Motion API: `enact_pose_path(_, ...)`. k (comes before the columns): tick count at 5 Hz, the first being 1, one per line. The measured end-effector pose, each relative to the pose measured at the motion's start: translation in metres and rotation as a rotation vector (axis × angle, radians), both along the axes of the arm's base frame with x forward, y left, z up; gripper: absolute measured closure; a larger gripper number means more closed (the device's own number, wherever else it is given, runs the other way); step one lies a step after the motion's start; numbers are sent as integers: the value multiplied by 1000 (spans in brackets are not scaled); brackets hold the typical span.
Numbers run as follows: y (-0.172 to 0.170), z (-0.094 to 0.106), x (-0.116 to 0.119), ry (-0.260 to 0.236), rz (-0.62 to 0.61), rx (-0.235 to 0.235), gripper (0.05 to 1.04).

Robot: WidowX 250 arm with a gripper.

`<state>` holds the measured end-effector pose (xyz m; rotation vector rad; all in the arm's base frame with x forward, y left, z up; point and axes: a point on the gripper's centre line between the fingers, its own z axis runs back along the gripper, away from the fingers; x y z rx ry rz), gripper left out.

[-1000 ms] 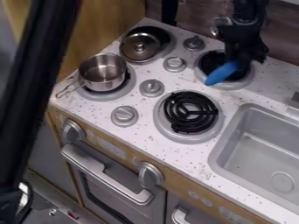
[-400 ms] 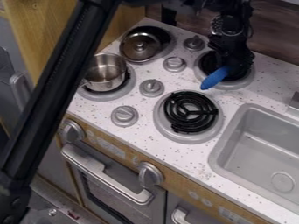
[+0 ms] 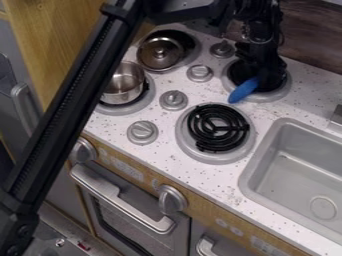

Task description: Move the blue object to top right burner

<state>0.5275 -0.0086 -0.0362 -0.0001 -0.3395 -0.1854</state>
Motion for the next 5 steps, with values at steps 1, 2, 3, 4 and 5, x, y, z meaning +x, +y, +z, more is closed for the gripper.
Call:
enact_pose_path(1, 2, -7, -12, 42, 35, 5, 476)
enact_pose_path(2, 5, 22, -34, 38, 72, 28, 187)
enact_pose_path(3, 5, 49, -71, 41, 120, 21, 81)
enact_pose_path(4, 2, 71, -117, 102, 133, 16, 85)
enact_pose_path(5, -11, 71, -150, 151, 107, -8, 85)
